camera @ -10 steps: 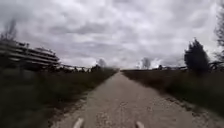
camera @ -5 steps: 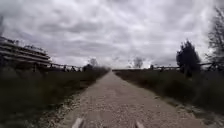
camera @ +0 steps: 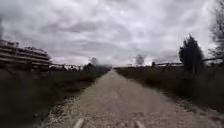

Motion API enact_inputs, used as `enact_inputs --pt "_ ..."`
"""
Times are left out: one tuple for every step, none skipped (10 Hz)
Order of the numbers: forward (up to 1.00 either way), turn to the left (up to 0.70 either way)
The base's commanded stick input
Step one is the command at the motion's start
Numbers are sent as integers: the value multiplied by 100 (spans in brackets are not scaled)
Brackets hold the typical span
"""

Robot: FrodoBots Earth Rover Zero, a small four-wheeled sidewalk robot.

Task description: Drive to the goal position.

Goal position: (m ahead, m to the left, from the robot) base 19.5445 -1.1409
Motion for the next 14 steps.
enact_inputs --pt "70 0" --pt "70 0" --pt "70 0" --pt "70 0" --pt "70 0" --pt "70 0" --pt "70 0" --pt "70 0" --pt "70 0" --pt "70 0" --pt "70 0" --pt "70 0" --pt "70 0" --pt "70 0"
